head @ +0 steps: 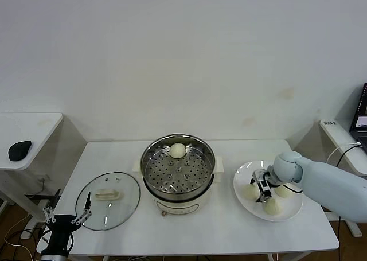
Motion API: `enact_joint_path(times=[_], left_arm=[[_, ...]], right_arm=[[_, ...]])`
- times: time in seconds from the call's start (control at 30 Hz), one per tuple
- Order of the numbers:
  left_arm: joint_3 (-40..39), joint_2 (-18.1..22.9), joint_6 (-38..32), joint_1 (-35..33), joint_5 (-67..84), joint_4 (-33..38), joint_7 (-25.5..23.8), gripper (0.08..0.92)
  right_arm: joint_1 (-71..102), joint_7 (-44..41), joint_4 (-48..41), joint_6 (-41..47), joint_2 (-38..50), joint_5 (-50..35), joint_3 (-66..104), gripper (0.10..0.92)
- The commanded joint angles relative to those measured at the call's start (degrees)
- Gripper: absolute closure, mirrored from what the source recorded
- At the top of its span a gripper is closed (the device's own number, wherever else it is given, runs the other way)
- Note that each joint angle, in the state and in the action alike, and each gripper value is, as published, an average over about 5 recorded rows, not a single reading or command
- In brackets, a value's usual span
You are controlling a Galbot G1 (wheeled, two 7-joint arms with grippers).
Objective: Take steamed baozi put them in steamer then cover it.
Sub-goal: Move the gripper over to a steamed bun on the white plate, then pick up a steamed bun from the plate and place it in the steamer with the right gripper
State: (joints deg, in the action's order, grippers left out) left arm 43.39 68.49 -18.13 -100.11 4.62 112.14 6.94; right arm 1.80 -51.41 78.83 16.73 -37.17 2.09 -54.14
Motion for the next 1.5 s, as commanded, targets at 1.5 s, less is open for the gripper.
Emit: enact_joint_path(times=[1.5], left_arm=[[1.85, 0.02, -0.34, -0.32, 1.33, 0.80, 0.39, 0.177]], right_arm=[[-33.78, 11.69, -0.93, 24.58, -38.44, -39.94, -19.08, 0.448]])
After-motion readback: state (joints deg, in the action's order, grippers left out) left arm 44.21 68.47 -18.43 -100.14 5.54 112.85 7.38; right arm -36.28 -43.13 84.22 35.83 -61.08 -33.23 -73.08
